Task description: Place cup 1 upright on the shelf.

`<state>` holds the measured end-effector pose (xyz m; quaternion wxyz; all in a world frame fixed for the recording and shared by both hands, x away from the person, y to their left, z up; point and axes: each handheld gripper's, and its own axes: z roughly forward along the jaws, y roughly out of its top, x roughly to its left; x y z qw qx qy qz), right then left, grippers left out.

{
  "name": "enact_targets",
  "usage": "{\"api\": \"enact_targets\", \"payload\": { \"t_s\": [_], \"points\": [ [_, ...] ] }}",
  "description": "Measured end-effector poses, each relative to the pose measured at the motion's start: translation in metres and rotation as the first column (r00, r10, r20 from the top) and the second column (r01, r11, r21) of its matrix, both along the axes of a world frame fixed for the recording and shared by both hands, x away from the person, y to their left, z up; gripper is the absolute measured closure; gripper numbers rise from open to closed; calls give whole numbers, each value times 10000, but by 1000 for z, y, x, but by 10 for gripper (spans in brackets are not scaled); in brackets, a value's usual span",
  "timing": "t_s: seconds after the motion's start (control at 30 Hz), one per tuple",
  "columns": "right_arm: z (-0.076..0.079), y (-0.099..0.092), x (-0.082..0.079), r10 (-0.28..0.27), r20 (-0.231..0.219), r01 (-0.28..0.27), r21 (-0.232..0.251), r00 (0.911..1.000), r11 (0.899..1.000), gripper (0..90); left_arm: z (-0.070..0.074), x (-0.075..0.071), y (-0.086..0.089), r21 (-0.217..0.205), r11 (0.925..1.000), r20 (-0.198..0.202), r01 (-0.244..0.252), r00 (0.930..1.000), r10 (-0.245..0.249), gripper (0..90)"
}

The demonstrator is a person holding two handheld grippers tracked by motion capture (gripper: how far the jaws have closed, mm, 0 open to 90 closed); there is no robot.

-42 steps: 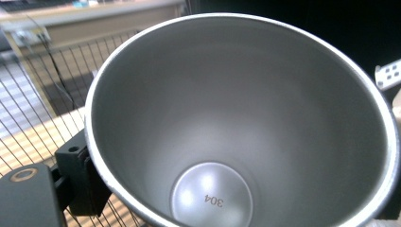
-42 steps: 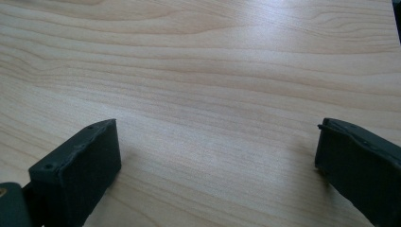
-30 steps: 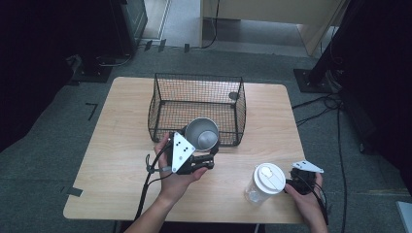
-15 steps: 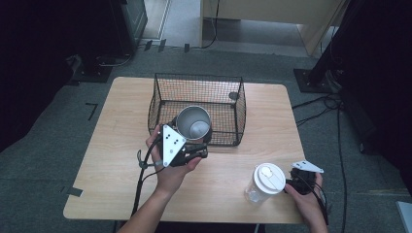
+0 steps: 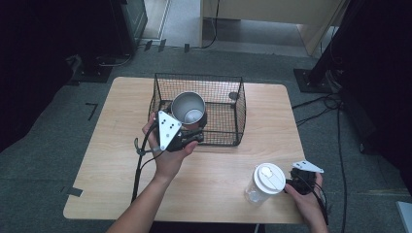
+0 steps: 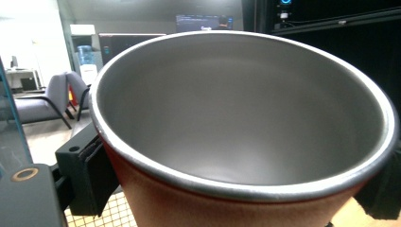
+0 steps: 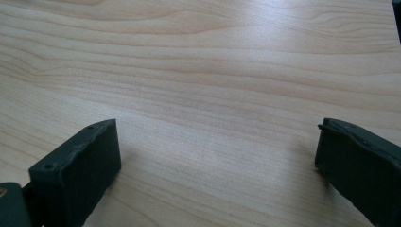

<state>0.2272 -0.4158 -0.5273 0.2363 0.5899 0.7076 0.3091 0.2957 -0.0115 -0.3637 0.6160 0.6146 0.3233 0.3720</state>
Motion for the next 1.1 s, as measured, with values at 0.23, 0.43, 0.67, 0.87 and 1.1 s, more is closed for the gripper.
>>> {"api": "enact_targets", "payload": {
  "t_s": [0.23, 0.43, 0.67, 0.87, 1.1],
  "points": [
    [0, 0, 0, -4, -1, 4, 2, 10000, 10000, 11, -4, 17, -3, -19, 9994, 47, -344, 9994, 344, 84],
    [0, 0, 0, -7, 1, 7, 10, 10000, 10000, 11, -12, 35, -9, -2, 9985, -114, -543, 9985, 543, 85],
    [0, 0, 0, -1, 10, 1, 25, 10000, 10000, 11, -24, 57, -12, -78, 9966, -570, -816, 9951, 810, 85],
    [0, 0, 0, 111, 7, -111, 5, 9999, 9999, 11, -34, 79, -14, -66, 9963, -905, -856, 9923, 847, 85],
    [0, 0, 0, 110, 5, -110, 4, 9999, 9999, 11, -38, 92, -16, 116, 9944, -1020, -1047, 9892, 1054, 85]
  ]
}}
